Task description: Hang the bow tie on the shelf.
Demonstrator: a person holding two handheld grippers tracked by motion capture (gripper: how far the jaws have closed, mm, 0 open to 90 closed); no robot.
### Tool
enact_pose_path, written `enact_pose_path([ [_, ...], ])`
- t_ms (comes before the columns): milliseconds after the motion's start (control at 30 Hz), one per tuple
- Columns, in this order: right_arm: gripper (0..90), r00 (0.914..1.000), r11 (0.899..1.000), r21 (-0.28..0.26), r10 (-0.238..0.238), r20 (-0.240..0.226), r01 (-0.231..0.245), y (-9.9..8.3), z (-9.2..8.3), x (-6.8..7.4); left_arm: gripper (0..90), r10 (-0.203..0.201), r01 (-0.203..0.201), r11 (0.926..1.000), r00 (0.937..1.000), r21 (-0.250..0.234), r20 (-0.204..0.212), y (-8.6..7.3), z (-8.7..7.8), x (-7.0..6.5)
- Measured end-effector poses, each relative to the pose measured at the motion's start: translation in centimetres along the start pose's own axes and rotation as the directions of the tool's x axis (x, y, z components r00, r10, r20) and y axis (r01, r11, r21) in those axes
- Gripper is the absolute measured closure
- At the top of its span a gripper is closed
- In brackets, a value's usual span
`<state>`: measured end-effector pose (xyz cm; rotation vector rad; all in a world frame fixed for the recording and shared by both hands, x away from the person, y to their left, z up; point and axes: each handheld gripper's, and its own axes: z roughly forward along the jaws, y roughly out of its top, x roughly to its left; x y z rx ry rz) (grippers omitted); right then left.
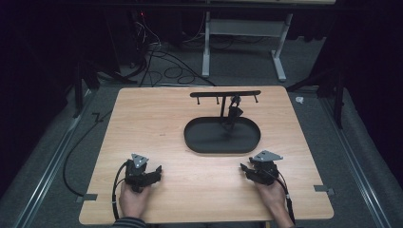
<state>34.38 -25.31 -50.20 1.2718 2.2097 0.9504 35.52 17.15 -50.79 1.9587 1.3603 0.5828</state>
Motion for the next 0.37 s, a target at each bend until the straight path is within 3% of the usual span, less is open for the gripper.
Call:
enact_pose_path([
  [167,44.7,0.9998,1.000,0.004,-0.006,-0.017,0.006,0.03,0.08,-0.10,23.7,0.002,-0.002,1.0000,1.0000,0.002,0.000,-0.01,-0.02,0.01],
  [367,44.6,0.9998,1.000,0.005,-0.006,-0.018,0.006,0.03,0.08,-0.11,23.7,0.003,-0.003,1.0000,1.0000,0.002,0.000,-0.01,-0.03,0.01],
])
